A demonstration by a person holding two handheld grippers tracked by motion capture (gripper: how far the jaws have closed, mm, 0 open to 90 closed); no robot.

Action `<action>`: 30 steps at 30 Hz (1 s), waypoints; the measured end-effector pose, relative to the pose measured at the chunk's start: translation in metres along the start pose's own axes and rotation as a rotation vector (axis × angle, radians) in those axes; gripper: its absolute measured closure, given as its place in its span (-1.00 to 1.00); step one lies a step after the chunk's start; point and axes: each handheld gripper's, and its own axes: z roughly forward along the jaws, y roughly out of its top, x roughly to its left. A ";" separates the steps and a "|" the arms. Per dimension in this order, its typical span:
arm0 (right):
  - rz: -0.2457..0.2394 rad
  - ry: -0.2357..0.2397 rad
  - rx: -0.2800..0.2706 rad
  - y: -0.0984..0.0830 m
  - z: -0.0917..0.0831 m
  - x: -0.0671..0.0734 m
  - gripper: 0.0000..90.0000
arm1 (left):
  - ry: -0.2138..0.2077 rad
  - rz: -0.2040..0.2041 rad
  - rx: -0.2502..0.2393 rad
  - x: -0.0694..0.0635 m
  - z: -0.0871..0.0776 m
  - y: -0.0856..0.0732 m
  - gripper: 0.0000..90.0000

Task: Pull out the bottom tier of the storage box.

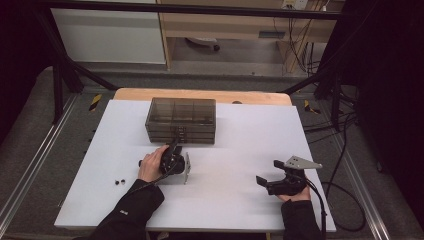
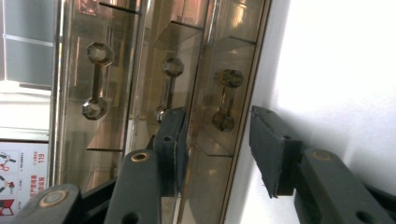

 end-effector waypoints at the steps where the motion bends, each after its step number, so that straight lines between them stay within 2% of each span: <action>1: 0.001 -0.001 0.000 0.000 0.000 0.000 -0.99 | 0.002 0.003 -0.002 -0.001 0.000 0.000 0.32; 14: 0.000 -0.002 -0.002 0.000 0.000 0.000 -0.99 | 0.031 0.048 -0.005 -0.006 0.005 0.001 0.56; 24: -0.002 -0.003 -0.003 0.000 0.000 0.000 -0.99 | 0.058 0.072 0.002 -0.009 0.009 0.000 0.66; 30: -0.002 -0.002 -0.003 0.000 0.000 0.000 -0.99 | 0.060 0.086 0.005 -0.011 0.011 0.000 0.73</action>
